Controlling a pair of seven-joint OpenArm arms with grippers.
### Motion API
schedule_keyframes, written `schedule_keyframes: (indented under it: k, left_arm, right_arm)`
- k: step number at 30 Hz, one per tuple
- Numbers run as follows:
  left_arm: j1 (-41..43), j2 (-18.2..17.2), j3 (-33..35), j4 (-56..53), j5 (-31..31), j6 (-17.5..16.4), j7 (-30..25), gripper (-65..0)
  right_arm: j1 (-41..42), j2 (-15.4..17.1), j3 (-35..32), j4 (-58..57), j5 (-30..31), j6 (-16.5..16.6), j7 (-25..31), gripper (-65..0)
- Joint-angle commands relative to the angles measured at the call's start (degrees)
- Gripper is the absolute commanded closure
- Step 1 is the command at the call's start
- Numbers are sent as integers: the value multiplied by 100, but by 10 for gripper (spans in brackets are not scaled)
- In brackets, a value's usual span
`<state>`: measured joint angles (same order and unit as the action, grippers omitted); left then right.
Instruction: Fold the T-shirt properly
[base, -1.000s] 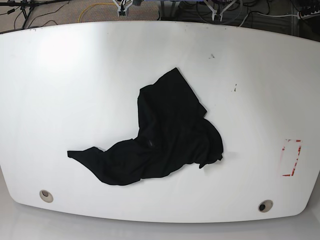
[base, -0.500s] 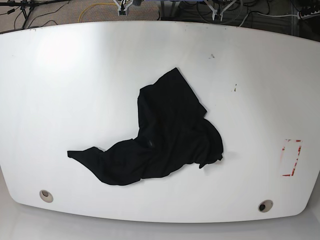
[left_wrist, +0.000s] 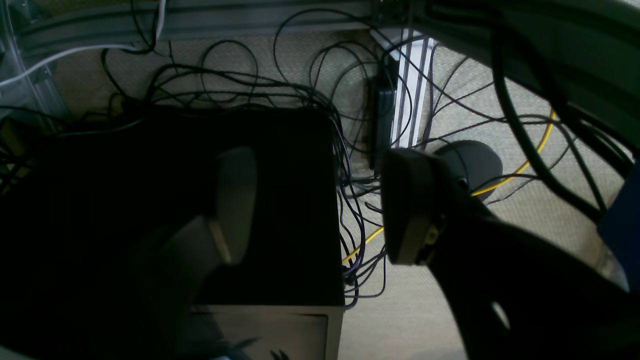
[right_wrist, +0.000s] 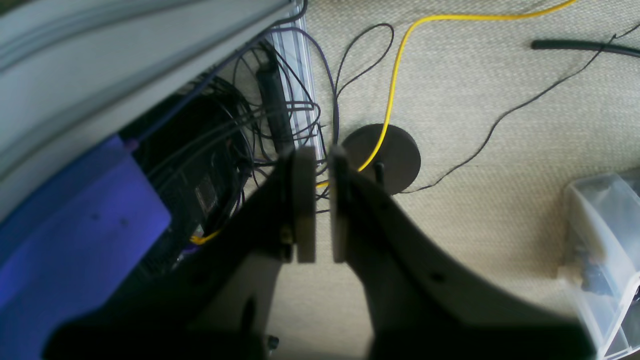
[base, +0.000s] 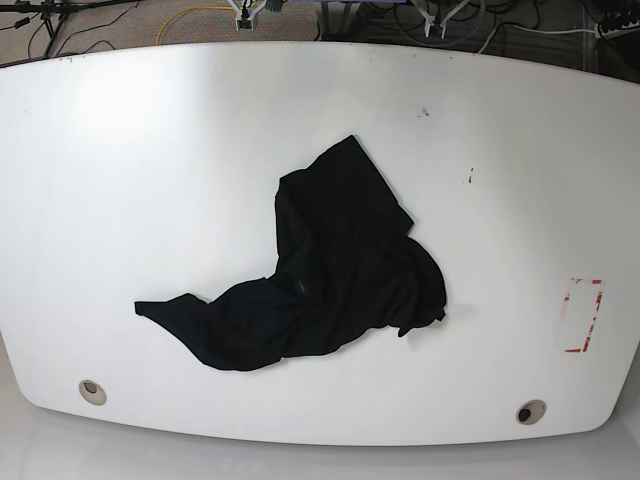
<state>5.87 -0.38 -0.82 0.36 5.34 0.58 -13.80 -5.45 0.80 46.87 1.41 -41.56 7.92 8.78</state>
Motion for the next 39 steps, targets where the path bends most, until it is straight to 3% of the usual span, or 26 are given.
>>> schedule_keyframes:
  k: [1, 39]
  left_arm:
    - [50, -18, -10, 12, -5, -12, -42, -372]
    - [-3, -103, 47, 3, 6, -14, -51, -376]
  right_arm:
    - [-17, 8, 7, 0, 48, 31, 2, -44]
    - [-54, 10, 10, -83, 43, 28, 9, -45]
